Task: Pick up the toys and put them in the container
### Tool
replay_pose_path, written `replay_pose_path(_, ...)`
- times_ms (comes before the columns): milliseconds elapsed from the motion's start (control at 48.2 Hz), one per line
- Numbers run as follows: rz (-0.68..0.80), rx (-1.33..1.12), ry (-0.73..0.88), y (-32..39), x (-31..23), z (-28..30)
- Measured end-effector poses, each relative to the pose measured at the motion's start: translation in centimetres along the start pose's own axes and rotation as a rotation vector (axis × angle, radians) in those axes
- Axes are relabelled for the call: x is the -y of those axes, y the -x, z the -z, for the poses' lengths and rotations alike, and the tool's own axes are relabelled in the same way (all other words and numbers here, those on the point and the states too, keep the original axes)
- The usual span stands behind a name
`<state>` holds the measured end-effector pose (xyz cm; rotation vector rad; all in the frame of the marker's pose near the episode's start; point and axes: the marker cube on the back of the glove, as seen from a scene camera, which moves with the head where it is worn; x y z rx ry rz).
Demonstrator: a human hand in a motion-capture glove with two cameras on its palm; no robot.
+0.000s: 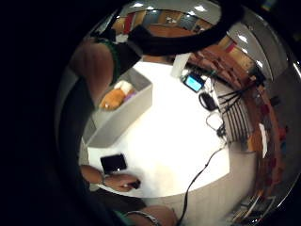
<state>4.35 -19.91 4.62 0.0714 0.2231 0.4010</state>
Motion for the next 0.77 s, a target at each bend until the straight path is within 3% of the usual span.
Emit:
replay_pose_path(291,-0.14,-0.009,-0.019,-6.4,-6.6,-3.6)
replay_pose_path(768,-0.13,0.018,0.07,-9.1,-7.0,-7.4)
